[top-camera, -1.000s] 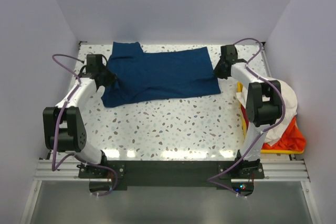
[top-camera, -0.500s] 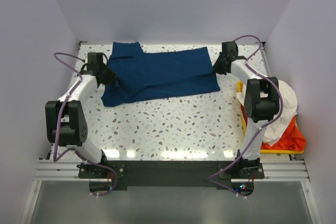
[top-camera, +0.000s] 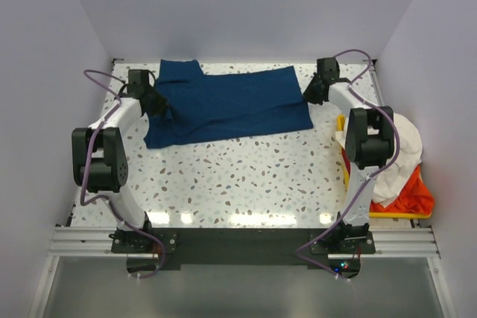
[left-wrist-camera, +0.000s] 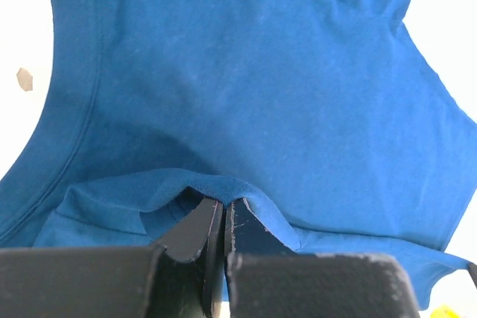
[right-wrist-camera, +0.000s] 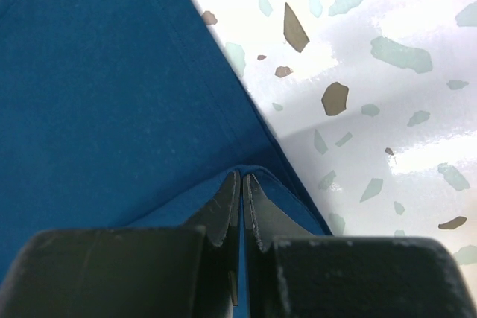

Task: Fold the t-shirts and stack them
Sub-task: Fold the tshirt

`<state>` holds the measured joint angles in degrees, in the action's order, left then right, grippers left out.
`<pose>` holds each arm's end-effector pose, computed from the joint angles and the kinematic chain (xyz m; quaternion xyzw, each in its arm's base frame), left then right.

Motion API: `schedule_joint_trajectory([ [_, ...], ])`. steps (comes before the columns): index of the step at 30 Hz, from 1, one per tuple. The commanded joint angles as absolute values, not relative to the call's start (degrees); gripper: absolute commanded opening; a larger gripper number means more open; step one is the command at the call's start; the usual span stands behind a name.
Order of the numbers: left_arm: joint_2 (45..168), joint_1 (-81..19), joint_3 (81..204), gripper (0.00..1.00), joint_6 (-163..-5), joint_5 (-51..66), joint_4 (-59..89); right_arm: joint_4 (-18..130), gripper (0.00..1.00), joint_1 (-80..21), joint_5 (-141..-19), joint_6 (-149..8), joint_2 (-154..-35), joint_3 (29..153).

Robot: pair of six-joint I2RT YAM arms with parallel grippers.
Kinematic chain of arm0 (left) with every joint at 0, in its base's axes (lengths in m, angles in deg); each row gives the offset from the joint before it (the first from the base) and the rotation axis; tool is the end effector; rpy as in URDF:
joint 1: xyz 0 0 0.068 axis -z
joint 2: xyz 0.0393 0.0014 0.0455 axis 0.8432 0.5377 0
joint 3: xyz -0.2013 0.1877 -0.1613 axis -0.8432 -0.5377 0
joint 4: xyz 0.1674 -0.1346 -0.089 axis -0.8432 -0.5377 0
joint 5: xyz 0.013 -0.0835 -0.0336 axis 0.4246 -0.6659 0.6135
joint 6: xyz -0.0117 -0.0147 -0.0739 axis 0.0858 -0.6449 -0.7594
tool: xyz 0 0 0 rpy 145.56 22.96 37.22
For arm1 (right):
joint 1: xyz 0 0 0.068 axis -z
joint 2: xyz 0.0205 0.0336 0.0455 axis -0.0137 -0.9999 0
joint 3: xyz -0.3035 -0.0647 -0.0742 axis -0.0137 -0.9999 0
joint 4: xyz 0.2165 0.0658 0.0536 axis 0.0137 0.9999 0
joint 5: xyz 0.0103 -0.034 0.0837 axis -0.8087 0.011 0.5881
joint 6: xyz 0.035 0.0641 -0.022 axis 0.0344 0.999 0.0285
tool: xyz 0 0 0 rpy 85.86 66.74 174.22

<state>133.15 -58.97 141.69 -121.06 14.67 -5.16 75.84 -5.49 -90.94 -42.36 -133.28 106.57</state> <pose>0.3902 0.0086 0.2562 -0.3916 0.8501 -0.1496 0.3187 0.4804 0.0361 0.2317 0.2517 0.9006 0.0968 0.3409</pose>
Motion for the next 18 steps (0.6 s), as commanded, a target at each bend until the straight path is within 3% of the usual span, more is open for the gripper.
schedule_joint_trajectory([
  [1, 133.2, -59.6, 145.7, 0.00, -120.1, 13.6, -2.7, 74.9, 0.00, -4.8, -90.4, -43.4, -133.6, 109.0],
  [12, 134.9, -60.1, 146.9, 0.02, -119.5, 14.3, -3.3, 75.2, 0.03, -4.1, -88.1, -43.7, -136.0, 111.7],
  [14, 135.3, -60.2, 147.0, 0.11, -119.3, 13.6, -2.7, 75.5, 0.25, -4.1, -88.0, -44.4, -136.8, 113.3],
  [15, 135.5, -60.5, 147.0, 0.29, -119.1, 13.2, -1.7, 76.5, 0.37, -4.1, -86.4, -44.6, -137.1, 113.9],
  [16, 135.3, -60.9, 147.0, 0.37, -118.8, 12.1, -1.3, 76.9, 0.51, -4.1, -86.0, -45.1, -137.0, 114.3],
  [18, 133.5, -61.8, 146.5, 0.56, -118.8, 12.1, -0.8, 78.4, 0.61, -4.1, -86.4, -45.8, -136.1, 114.9],
])
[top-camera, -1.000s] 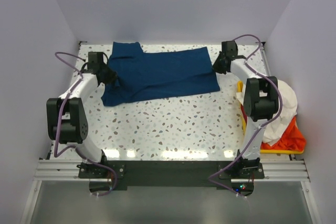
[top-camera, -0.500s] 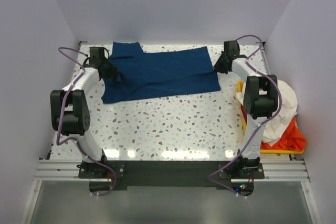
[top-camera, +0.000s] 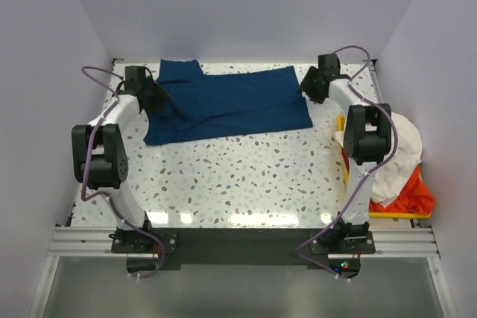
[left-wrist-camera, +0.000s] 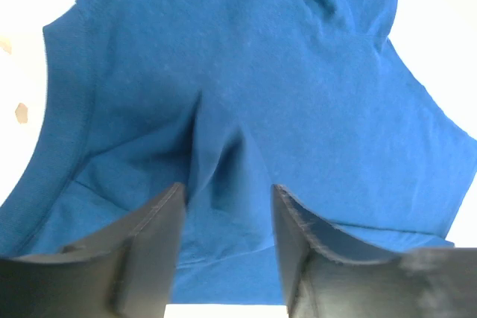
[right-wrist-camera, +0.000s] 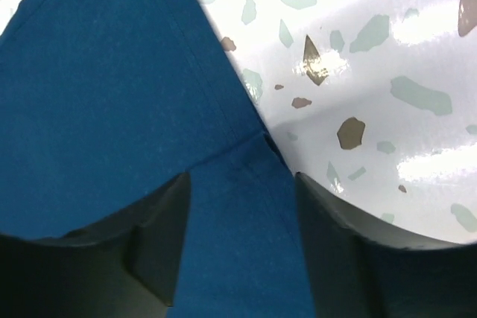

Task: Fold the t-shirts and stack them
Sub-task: Fold the tshirt

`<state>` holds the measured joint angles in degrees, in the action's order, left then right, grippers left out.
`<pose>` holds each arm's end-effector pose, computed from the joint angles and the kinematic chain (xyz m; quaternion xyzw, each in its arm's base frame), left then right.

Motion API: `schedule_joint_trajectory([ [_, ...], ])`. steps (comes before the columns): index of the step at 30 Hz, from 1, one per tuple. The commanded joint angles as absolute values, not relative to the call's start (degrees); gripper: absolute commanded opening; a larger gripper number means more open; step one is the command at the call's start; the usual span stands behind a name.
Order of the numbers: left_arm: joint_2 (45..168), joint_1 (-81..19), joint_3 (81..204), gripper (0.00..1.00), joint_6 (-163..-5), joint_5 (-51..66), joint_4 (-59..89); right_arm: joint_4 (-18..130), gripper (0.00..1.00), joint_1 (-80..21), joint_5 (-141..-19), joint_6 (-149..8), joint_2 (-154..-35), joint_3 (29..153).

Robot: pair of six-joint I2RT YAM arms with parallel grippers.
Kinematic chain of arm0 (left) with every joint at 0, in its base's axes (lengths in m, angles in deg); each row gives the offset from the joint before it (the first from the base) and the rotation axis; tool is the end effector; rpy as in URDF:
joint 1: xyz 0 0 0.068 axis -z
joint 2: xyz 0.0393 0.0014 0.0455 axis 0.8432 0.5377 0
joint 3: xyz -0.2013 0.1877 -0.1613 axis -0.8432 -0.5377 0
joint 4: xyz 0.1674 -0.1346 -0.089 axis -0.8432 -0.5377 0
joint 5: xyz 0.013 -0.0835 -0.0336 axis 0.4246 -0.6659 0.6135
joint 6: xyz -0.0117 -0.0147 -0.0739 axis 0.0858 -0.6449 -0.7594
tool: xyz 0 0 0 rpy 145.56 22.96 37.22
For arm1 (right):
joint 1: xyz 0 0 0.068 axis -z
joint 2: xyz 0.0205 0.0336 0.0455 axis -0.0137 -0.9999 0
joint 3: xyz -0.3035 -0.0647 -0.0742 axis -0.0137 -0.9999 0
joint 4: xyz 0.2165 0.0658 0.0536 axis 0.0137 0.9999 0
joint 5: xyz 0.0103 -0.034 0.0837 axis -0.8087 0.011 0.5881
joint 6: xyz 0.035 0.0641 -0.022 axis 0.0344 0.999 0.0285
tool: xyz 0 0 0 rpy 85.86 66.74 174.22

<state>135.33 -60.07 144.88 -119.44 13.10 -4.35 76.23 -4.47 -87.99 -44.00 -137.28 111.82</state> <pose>0.4058 0.0151 0.2603 -0.3806 0.8486 -0.1593 0.3311 0.5019 0.0323 0.2264 0.2374 0.9020 0.1139 0.3422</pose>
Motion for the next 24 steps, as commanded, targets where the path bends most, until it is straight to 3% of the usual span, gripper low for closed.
schedule_joint_trajectory([
  [1, 132.5, -62.0, 146.1, 0.59, -118.7, 12.5, -1.0, 79.0, 0.64, -4.1, -86.7, -46.1, -134.8, 114.7],
  [5, 125.6, -62.2, 139.2, 0.64, -120.2, 16.5, -4.9, 80.5, 0.65, -4.2, -86.6, -46.0, -127.4, 106.2],
  [11, 115.0, -62.2, 123.7, 0.60, -124.0, 23.0, -5.7, 72.7, 0.61, -4.7, -85.9, -43.9, -118.2, 87.5],
  [16, 116.1, -62.3, 120.1, 0.58, -124.4, 21.8, -5.2, 69.8, 0.54, -4.6, -85.6, -42.6, -118.2, 82.9],
  [24, 122.4, -62.8, 121.1, 0.55, -124.2, 21.4, -1.8, 68.3, 0.53, -4.6, -87.6, -41.7, -121.8, 83.0],
])
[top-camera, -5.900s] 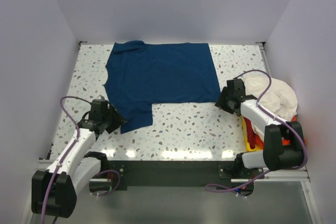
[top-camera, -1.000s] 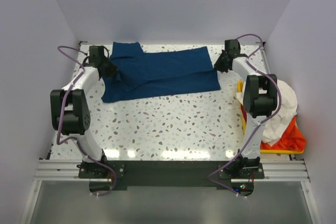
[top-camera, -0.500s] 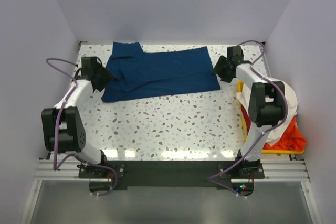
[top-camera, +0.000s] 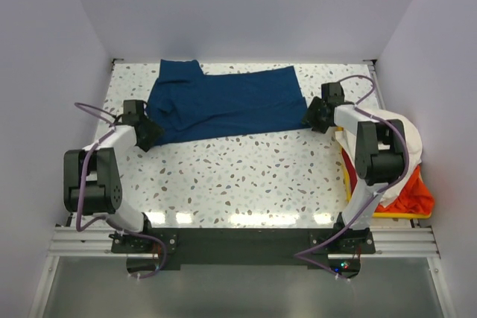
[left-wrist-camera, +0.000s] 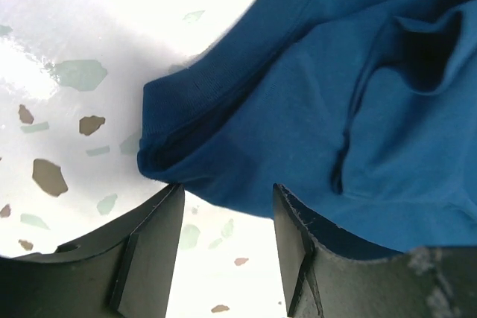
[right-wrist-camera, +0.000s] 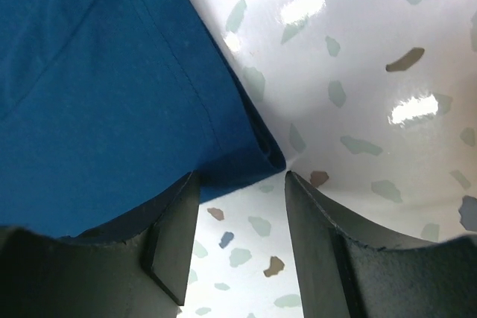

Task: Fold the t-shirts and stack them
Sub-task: Fold the tshirt

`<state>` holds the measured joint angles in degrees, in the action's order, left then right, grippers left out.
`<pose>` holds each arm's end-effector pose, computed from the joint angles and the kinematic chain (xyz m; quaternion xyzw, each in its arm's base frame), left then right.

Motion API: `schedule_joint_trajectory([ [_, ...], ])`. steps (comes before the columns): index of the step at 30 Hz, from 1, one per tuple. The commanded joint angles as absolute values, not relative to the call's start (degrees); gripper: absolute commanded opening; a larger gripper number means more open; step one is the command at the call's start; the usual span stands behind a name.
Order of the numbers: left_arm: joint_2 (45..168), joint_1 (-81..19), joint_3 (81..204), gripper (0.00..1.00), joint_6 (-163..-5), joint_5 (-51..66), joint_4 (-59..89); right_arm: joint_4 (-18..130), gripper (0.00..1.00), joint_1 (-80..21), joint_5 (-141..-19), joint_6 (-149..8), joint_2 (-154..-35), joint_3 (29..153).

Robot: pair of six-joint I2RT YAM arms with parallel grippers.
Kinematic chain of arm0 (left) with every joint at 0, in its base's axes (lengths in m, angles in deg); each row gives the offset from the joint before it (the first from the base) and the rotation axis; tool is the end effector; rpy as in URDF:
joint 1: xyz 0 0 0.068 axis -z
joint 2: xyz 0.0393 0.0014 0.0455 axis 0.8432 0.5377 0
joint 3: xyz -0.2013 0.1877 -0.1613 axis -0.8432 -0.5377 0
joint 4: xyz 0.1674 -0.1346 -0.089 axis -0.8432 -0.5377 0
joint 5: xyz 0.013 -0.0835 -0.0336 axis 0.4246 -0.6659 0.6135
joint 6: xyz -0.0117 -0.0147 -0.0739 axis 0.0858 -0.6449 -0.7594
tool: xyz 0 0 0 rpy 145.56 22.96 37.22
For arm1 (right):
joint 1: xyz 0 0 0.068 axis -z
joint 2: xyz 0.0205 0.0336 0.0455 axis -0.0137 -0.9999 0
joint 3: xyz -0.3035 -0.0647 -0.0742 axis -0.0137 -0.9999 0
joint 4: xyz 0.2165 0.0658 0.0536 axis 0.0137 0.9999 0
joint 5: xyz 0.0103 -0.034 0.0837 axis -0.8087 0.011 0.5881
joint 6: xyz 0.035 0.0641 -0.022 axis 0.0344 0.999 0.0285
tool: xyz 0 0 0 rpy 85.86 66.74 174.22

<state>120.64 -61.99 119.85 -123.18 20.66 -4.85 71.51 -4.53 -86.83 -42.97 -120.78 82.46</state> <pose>0.2917 0.0283 0.2161 -0.4540 0.8459 -0.0718 0.2705 0.3904 0.0268 0.2051 0.2482 0.9231 0.1045 0.2745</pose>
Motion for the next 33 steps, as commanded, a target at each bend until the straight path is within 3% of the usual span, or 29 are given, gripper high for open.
schedule_joint_trajectory([
  [1, 122.9, -63.5, 121.5, 0.55, -123.9, 21.0, -1.6, 68.2, 0.53, -4.6, -87.5, -41.7, -122.1, 83.2],
  [9, 126.7, -65.8, 124.4, 0.47, -121.6, 22.4, -1.2, 67.6, 0.38, -4.6, -87.7, -40.6, -125.0, 85.1],
  [15, 126.8, -65.8, 126.7, 0.36, -119.3, 23.7, -2.3, 68.9, 0.13, -4.7, -87.8, -41.4, -125.8, 85.9],
  [18, 126.4, -65.8, 126.4, 0.18, -118.6, 23.0, -2.0, 69.6, 0.00, -4.7, -87.6, -41.4, -125.0, 85.8],
  [21, 125.7, -65.8, 125.3, 0.00, -118.6, 22.9, -2.4, 70.2, 0.00, -4.7, -87.6, -41.1, -123.0, 84.5],
  [33, 112.4, -67.9, 114.8, 0.00, -118.7, 26.1, -8.0, 73.6, 0.00, -4.6, -87.8, -40.5, -105.8, 69.0],
])
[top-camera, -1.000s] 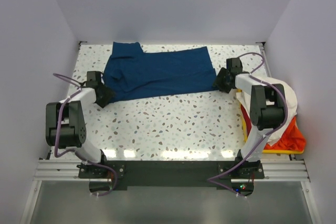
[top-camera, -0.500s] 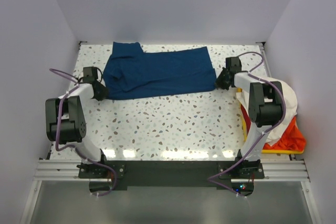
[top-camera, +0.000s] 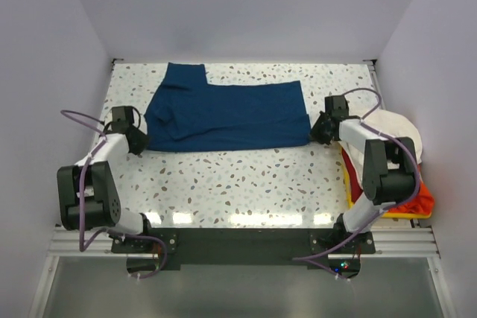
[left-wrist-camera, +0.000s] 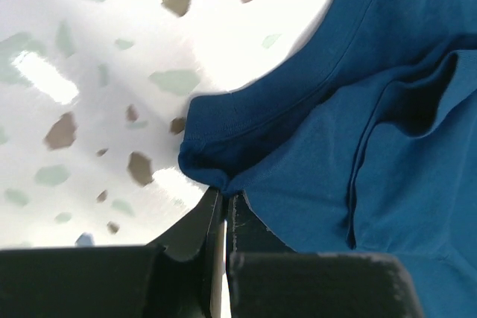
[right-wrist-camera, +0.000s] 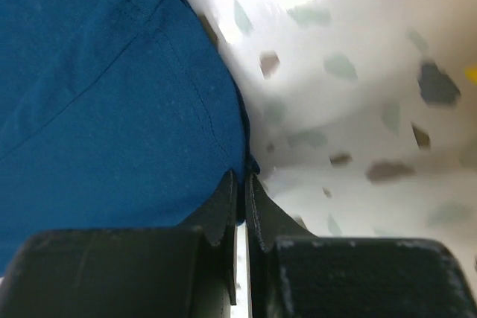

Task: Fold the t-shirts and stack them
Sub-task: Fold the tshirt

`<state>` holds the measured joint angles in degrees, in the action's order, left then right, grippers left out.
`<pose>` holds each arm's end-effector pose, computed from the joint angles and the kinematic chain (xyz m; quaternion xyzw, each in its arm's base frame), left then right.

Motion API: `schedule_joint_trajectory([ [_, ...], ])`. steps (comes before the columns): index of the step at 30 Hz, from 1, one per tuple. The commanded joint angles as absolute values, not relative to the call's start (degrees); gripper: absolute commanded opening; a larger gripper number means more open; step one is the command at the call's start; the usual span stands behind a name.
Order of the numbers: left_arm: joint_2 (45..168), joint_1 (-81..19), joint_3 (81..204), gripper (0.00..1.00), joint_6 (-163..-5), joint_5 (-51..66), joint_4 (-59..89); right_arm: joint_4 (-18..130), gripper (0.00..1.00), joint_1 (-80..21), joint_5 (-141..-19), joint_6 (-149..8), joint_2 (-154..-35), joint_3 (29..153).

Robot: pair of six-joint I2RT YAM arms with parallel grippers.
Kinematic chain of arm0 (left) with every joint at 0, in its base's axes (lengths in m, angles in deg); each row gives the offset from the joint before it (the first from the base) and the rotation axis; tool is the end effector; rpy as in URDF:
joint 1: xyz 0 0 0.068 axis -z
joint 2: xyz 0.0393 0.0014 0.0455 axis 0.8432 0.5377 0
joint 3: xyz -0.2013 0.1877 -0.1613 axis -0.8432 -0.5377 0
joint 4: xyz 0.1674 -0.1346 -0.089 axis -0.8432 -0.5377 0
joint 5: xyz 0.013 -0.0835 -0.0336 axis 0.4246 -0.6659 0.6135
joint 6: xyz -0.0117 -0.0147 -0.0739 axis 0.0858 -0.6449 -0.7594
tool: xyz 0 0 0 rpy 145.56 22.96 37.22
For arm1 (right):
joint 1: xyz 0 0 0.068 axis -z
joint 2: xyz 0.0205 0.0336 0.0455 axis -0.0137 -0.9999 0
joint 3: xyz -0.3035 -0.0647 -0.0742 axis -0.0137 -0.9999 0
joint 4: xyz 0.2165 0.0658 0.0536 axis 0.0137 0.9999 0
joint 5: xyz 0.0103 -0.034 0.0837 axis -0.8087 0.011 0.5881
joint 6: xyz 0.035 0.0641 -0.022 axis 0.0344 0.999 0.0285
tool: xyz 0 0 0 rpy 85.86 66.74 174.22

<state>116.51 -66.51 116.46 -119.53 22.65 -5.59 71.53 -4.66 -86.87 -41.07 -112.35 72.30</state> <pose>0.2671 0.0500 0.2179 -0.4643 0.8394 -0.0365 0.2801 0.3394 0.0242 0.2068 0.2639 0.9233 0.1041 0.2589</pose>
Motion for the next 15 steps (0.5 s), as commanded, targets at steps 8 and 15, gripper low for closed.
schedule_joint_trajectory([
  [8, 101.6, -67.9, 109.2, 0.00, -121.5, 28.6, -14.4, 77.1, 0.00, -4.6, -85.4, -37.8, -89.2, 55.6],
  [15, 96.4, -67.9, 104.7, 0.19, -123.3, 26.7, -15.6, 81.0, 0.31, -4.6, -83.0, -34.9, -75.6, 47.8],
])
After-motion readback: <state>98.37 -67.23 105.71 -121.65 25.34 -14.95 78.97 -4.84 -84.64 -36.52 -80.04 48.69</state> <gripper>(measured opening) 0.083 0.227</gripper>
